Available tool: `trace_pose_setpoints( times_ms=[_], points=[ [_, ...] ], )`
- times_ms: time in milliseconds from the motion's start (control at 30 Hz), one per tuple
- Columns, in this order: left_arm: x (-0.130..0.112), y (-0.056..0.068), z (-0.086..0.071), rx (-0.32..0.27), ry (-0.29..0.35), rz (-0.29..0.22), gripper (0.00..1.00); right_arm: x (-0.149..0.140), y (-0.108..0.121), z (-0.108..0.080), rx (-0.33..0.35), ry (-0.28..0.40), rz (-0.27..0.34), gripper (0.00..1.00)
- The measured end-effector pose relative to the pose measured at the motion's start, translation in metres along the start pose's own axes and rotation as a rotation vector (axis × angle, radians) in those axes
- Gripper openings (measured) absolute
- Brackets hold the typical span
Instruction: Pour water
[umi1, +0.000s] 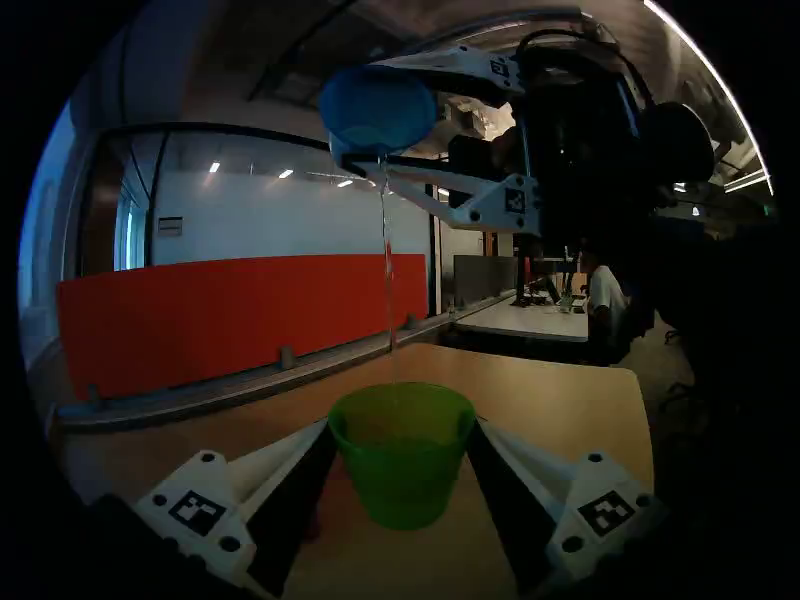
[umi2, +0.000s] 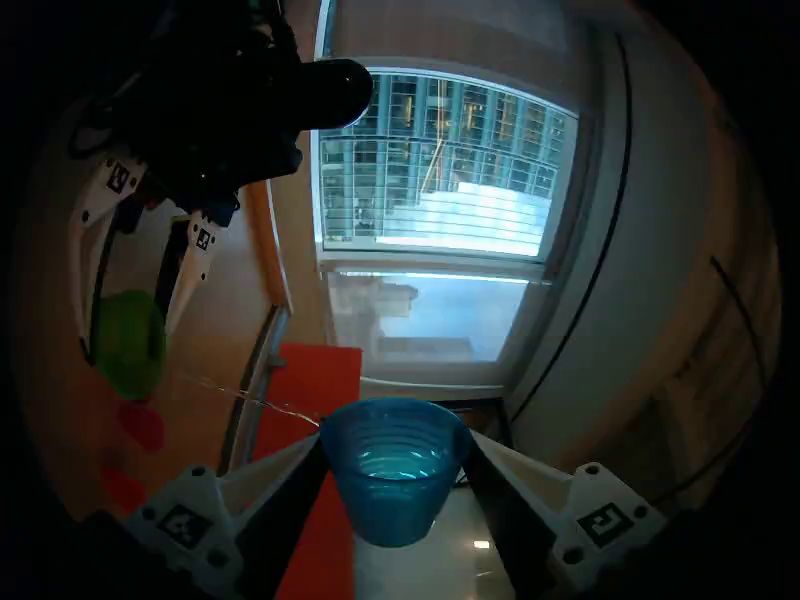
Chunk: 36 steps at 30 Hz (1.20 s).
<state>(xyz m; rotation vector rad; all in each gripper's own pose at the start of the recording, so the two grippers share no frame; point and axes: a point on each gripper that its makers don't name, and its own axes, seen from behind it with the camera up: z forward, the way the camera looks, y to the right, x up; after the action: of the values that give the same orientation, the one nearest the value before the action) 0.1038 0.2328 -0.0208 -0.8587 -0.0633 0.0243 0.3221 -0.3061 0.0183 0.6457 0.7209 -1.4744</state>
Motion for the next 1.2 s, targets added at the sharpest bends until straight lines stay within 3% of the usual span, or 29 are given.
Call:
trace_pose_setpoints(
  times_ms=[467, 767, 967, 1200],
  points=[
    [0.0006, -0.0025, 0.0003, 0.002, 0.004, -0.01, 0.86, -0.0013, -0.0019, 0.0009, -0.003, -0.003, -0.051, 0.91],
    [0.0021, -0.0037, 0.0011, 0.003, 0.007, -0.011, 0.86, 0.002, -0.0018, 0.0009, -0.005, 0.003, -0.034, 0.91],
    [0.0045, -0.004, 0.0014, 0.004, 0.01, -0.01, 0.86, -0.001, -0.0008, -0.0019, -0.007, 0.002, 0.038, 0.91],
    [0.0066, -0.0051, 0.0, 0.008, 0.014, -0.006, 0.86, -0.0029, 0.0028, -0.0056, -0.009, 0.012, 0.195, 0.91]
  ],
)
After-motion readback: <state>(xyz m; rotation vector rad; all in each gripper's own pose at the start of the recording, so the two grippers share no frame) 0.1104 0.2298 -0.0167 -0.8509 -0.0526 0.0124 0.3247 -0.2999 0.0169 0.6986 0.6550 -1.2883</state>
